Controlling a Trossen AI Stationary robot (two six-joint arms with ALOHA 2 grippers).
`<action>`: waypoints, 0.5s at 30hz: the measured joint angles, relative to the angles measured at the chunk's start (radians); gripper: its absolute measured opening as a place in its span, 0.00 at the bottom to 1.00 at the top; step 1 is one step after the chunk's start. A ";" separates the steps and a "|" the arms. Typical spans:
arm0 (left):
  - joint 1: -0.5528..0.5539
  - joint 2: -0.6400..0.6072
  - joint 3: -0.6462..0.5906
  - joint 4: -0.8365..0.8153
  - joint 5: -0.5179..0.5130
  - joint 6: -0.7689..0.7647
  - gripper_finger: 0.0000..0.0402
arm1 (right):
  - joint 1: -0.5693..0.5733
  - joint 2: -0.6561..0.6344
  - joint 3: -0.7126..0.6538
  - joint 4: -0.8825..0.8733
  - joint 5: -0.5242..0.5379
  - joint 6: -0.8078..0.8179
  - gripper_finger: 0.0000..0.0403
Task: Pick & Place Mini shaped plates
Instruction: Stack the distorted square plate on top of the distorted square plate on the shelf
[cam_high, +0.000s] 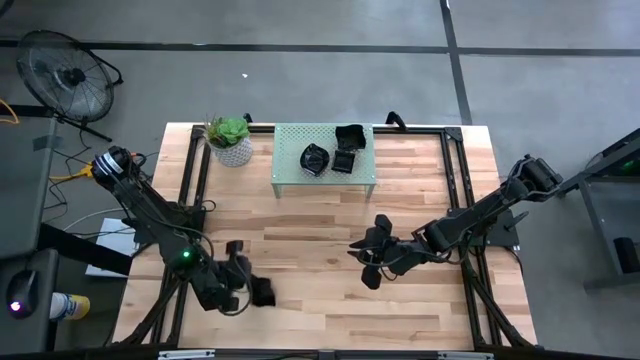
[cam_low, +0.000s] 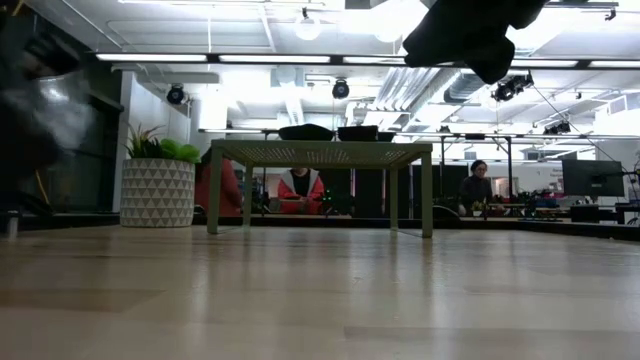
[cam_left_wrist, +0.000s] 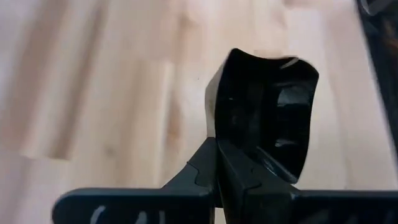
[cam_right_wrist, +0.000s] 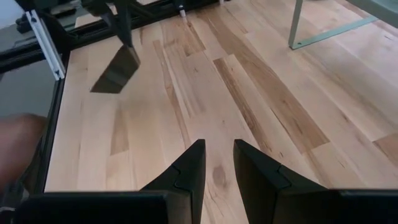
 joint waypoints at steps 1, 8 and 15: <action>0.000 0.000 0.000 0.001 -0.042 0.003 0.00 | 0.000 0.000 0.000 0.000 0.006 0.011 0.19; 0.000 0.000 0.000 0.005 -0.363 0.008 0.00 | 0.001 0.000 0.000 0.004 0.027 0.015 0.19; 0.000 0.000 0.000 0.167 -0.769 0.166 0.00 | 0.033 0.052 0.000 0.104 0.228 -0.040 0.19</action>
